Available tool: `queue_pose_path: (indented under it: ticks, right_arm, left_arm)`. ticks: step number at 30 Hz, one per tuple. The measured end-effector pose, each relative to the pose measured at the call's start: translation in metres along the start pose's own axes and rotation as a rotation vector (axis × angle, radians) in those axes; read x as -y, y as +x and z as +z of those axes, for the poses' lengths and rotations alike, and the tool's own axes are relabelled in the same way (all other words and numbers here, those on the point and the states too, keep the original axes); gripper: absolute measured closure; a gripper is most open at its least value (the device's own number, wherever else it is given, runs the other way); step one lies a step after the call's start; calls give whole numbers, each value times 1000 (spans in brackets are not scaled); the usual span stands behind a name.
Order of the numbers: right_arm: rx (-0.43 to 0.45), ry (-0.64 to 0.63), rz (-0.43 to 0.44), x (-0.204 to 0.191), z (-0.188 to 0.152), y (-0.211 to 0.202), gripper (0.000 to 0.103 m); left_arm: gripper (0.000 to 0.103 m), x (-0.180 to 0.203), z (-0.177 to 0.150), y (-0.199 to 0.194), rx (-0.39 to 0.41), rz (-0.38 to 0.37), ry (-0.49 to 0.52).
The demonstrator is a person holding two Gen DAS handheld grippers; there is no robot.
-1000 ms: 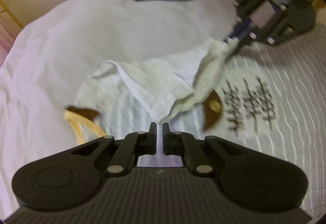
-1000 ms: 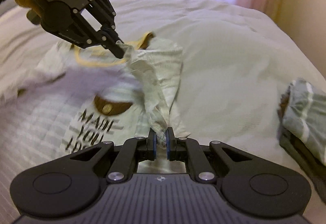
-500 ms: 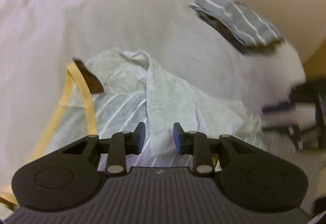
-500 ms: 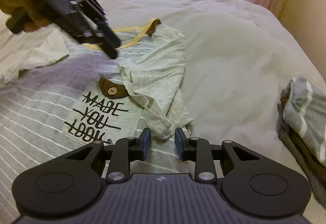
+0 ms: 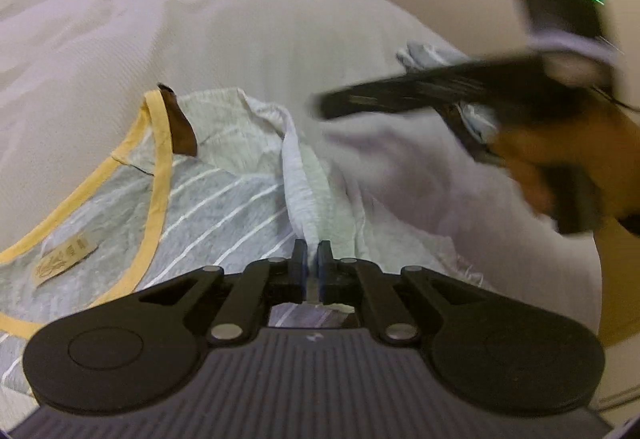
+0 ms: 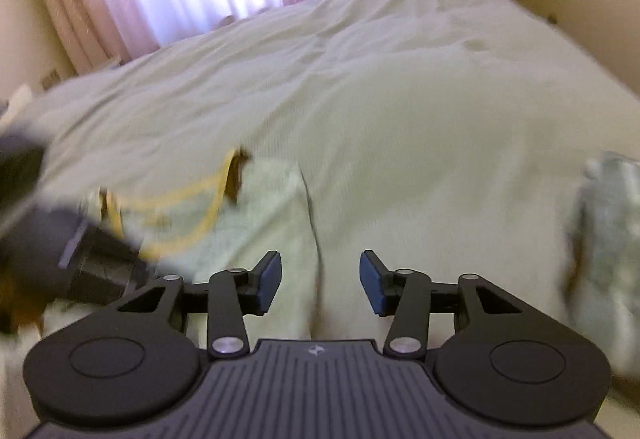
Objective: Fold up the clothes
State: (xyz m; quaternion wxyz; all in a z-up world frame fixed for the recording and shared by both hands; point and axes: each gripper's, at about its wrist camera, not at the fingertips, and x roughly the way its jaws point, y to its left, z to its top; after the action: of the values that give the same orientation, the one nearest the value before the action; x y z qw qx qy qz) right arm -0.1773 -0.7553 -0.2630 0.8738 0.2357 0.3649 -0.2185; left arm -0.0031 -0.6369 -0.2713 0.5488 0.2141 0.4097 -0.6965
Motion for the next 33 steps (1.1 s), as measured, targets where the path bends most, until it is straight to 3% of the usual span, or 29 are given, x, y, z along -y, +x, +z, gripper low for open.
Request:
queue_pose_path:
  ticks: [3,7,8,9,10,15,16,17,18,19,23,28,33]
  right_arm:
    - [-61,-19,27,-3,36,44,56]
    - [-172,-159,-6,-22,59,85,57]
    - [-200,-196,-16,-26,64,95,71]
    - [-228,-233,-26,-31,69,105,96]
    - [-239,-260,-34,-35,73,110,99]
    - [-150,-250,95,-44,88,100,96]
    - [-132,-241,131,-45,91,97,87]
    - [-106,-212,145,-42,92,92,70]
    - [-77,-169,141,-35,92,83,64]
    - [-52,-126,138,-28,91,73,65]
    - [-10,1,70,-2,58,22,65]
    - [-66,131,-20,12,-32,-37,65]
    - [-127,480,49,16,-110,-63,63]
  left_arm:
    - [101,3,-4,-8,31,5,1]
    - [101,4,-7,-18,77,13,-22]
    - [101,3,-9,-23,93,18,-43]
    - [101,0,-12,-28,104,25,-66]
    - [101,-2,-15,-32,116,31,-88]
    - [101,-25,-39,-26,77,37,-241]
    - [101,-29,-42,-24,69,35,-252]
    - [101,-32,-44,-22,60,33,-264]
    - [101,-36,-47,-19,52,30,-275]
    - [101,-40,-48,-20,52,27,-290]
    - [101,-52,-48,-24,55,29,-325]
    - [101,-57,-41,-19,21,7,-307]
    - [101,-55,-37,-16,-4,-4,-285]
